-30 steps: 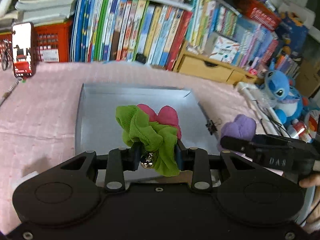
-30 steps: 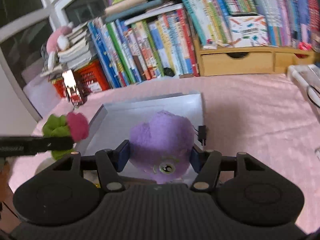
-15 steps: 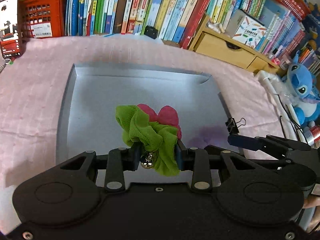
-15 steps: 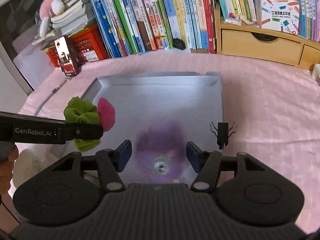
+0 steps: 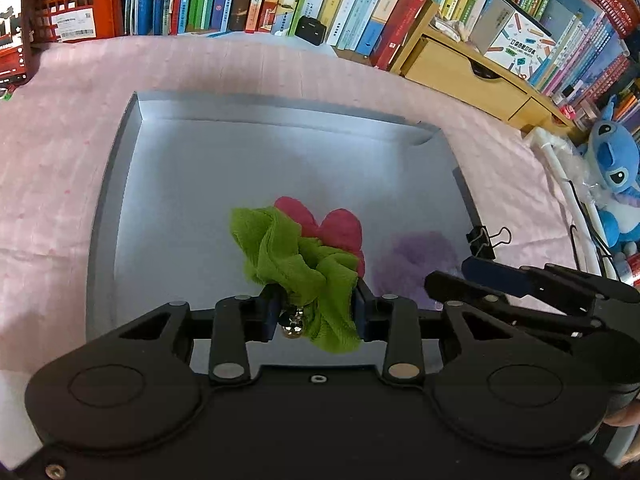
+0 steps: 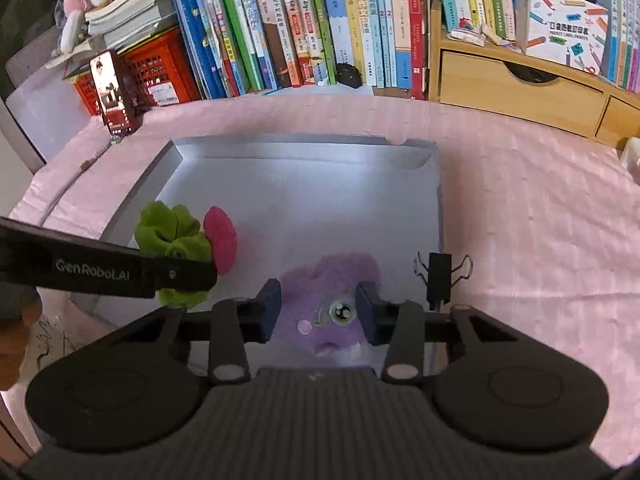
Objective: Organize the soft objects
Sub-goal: 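Lower both items into the grey tray and open both grippers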
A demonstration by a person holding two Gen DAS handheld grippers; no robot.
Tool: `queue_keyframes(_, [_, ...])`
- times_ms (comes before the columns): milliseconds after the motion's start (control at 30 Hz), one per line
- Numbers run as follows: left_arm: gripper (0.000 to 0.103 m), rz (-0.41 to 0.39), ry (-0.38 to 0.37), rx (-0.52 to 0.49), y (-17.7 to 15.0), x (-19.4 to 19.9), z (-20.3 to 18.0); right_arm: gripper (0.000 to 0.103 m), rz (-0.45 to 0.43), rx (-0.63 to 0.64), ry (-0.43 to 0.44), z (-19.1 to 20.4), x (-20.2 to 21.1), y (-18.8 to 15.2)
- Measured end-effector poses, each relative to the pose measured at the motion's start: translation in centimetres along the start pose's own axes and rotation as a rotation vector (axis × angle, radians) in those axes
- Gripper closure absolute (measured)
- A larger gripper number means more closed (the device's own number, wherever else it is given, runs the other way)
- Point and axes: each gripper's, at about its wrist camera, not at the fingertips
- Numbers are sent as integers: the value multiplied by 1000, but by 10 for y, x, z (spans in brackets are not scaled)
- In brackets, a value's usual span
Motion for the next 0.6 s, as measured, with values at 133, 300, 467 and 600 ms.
queue_keyframes(133, [65, 6, -1, 0, -1, -1, 1, 55, -11, -10, 0, -2, 5, 1])
queue_keyframes(300, [59, 8, -4, 0, -1, 2, 1, 46, -23, -10, -3, -1, 11, 0])
queue_keyframes(467, [47, -7, 0, -17, -2, 13, -2, 42, -41, -11, -7, -2, 18, -1])
queue_keyframes(600, [32, -39, -7, -46, -5, 25, -3, 37, -69, -13, 0, -3, 28, -4])
Point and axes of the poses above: each gripper's, at about its wrist camera, not at the fingertips, and x roughly against the way its jaws point, z to its left, y to its top, and after that the axes turned 1 degree about z, right-handed
